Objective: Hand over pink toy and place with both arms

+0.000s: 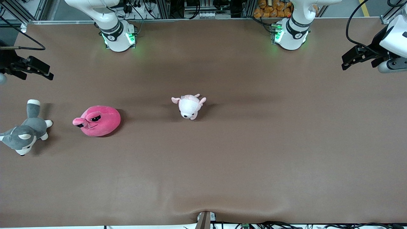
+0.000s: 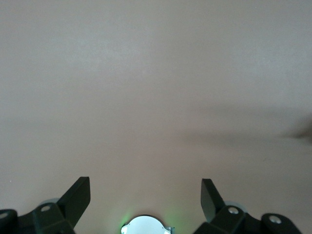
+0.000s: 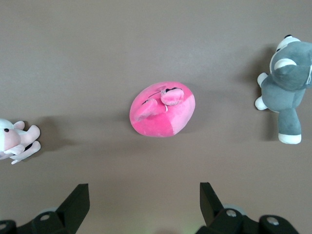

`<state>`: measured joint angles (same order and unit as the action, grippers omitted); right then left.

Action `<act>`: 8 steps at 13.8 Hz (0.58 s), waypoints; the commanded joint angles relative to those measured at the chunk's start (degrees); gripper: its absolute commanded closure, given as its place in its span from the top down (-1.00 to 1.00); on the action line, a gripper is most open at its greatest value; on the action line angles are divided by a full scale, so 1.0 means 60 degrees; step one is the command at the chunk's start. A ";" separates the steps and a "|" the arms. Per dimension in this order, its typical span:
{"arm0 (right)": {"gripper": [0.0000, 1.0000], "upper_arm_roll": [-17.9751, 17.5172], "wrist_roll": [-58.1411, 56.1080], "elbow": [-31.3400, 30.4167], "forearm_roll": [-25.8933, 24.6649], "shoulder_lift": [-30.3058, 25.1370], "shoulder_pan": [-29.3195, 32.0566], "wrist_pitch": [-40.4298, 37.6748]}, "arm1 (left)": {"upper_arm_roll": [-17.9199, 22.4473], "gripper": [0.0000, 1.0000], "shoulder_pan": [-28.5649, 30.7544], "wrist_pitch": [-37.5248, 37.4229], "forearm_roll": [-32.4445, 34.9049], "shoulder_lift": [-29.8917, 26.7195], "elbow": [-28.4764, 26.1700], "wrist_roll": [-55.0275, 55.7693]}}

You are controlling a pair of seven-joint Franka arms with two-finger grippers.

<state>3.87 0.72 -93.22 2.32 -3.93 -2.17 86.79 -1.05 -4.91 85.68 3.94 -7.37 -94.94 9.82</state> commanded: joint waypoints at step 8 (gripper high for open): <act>1.00 0.0101 -0.0003 0.0405 0.0140 0.0186 -0.0486 -0.0036 | -0.0074 1.00 -0.0031 -0.0143 0.0119 0.0144 0.0355 -0.0436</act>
